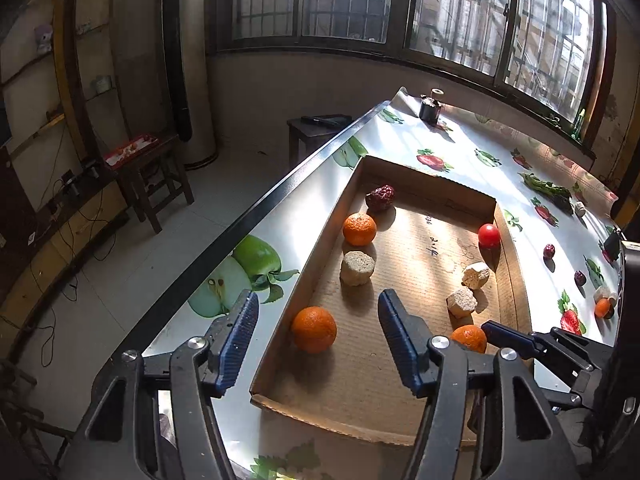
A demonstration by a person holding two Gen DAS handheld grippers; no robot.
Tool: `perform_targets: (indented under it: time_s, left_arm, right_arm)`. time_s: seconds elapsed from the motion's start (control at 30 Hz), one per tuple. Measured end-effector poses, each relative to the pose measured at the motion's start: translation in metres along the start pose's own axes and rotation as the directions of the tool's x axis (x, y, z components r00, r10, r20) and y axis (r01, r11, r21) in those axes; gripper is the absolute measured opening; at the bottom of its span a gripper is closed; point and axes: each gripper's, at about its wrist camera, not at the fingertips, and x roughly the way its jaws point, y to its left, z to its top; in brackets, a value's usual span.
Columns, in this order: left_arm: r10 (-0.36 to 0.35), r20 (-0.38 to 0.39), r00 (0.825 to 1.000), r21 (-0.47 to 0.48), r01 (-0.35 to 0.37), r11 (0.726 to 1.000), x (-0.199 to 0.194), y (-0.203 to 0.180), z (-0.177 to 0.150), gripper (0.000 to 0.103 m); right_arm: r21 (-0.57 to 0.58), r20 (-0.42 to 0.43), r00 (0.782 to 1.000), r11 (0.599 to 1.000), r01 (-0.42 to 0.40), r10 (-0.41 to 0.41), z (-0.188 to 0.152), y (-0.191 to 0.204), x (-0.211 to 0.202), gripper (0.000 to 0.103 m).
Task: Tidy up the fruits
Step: 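Lower the mandarins into the tray and open both grippers, then grasp a mandarin with the left gripper while the right grasps a rice cake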
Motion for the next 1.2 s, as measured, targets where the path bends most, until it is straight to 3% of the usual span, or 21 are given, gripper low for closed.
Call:
perform_targets:
  time_s: [0.1,0.2,0.6,1.07,1.13,1.2]
  left_arm:
    - [0.033,0.061,0.998,0.024,-0.034,0.999,-0.028,-0.009,0.000,0.086]
    - [0.014,0.106,0.994,0.055,-0.020,0.998,-0.053,-0.023,-0.003,0.086]
    - [-0.024,0.218,0.976,0.213,-0.024,0.977,-0.115,-0.096,-0.018,0.086]
    - [-0.047,0.228,0.973,0.276,-0.019,0.961,-0.132,-0.136,-0.027,0.086]
    - [-0.073,0.193,0.978,0.284,0.016,0.959,-0.127,-0.139,-0.026,0.086]
    - [-0.151,0.117,0.982,0.273,0.114,0.955,-0.120,-0.139,-0.022,0.086]
  right_arm:
    - [0.034,0.063,0.998,0.999,-0.010,0.008,-0.002,-0.006,-0.023,0.055]
    - [0.099,0.137,0.991,0.995,-0.019,0.005,-0.012,-0.018,-0.052,0.063]
    - [0.333,0.274,0.956,0.943,0.011,-0.108,-0.066,-0.080,-0.138,0.068]
    - [0.389,0.309,0.944,0.921,-0.014,-0.116,-0.088,-0.108,-0.162,0.068]
    - [0.396,0.311,0.943,0.918,-0.015,-0.119,-0.090,-0.112,-0.164,0.068]
    - [0.406,0.311,0.942,0.914,-0.014,-0.124,-0.091,-0.121,-0.169,0.068]
